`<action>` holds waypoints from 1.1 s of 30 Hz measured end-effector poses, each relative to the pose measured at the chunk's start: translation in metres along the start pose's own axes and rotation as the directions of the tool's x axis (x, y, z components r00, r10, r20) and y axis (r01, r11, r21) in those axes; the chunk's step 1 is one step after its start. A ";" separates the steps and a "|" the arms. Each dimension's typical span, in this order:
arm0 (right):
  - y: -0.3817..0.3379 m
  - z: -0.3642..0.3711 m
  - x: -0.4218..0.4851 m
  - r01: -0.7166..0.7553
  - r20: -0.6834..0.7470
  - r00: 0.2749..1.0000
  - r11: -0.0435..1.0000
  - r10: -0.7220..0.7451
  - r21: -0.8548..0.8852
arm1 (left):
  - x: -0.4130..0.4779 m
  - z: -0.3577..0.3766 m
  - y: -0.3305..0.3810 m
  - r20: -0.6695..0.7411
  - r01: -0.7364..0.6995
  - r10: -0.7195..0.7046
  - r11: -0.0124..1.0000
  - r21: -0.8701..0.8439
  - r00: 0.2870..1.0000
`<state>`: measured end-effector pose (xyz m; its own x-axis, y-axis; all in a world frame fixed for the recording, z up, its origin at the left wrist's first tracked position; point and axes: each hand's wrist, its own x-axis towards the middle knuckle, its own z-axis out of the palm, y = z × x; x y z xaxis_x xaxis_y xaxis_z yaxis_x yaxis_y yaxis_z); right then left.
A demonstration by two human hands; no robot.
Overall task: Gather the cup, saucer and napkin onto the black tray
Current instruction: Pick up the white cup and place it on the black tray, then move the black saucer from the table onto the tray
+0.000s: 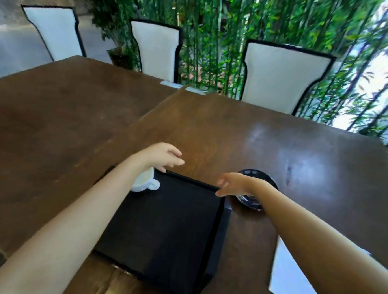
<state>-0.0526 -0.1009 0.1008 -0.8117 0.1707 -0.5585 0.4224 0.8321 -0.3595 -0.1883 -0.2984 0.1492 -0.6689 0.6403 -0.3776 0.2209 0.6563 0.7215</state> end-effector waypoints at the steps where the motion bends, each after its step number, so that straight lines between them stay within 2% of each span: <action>1: 0.011 -0.002 -0.009 -0.019 -0.007 1.000 1.000 0.019 -0.015 | 0.004 0.013 0.011 0.034 -0.016 0.016 1.000 -0.002 0.999; 4: 0.046 -0.005 -0.034 -0.092 -0.048 0.995 0.995 0.090 -0.046 | 0.017 0.055 0.041 0.112 -0.039 0.039 0.999 -0.002 0.993; 9: 0.106 0.000 -0.067 -0.202 -0.091 0.974 0.978 0.207 0.058 | 0.041 0.126 0.072 0.170 -0.011 0.017 0.999 -0.036 0.985; 12: 0.135 0.011 -0.073 -0.262 -0.151 0.949 0.959 0.276 0.103 | 0.059 0.161 0.078 0.143 0.027 -0.023 0.999 -0.025 0.989; 16: 0.164 0.027 -0.063 -0.309 -0.214 0.904 0.912 0.369 0.270 | 0.081 0.188 0.073 0.050 0.037 -0.046 0.986 0.165 0.998; 21: 0.183 0.039 -0.034 -0.308 -0.312 0.832 0.849 0.460 0.430 | 0.109 0.204 0.059 -0.013 0.077 -0.076 0.957 0.281 0.997; 24: 0.190 0.043 -0.014 -0.280 -0.338 0.818 0.836 0.465 0.471 | 0.122 0.210 0.056 -0.020 0.102 -0.101 0.933 0.345 0.995; 29: 0.193 0.044 0.008 -0.162 -0.404 0.823 0.847 0.399 0.507 | 0.134 0.216 0.051 -0.019 0.083 -0.082 0.947 0.309 0.996; 33: 0.191 0.046 0.011 -0.090 -0.369 0.826 0.747 0.426 0.659 | 0.135 0.216 0.045 -0.082 0.051 -0.036 0.980 0.190 0.996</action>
<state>0.0376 0.0361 -0.0082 -0.6398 0.6901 -0.3382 0.6545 0.2586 -0.7105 -0.1150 -0.0961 0.0051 -0.7324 0.5811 -0.3547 0.3171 0.7522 0.5777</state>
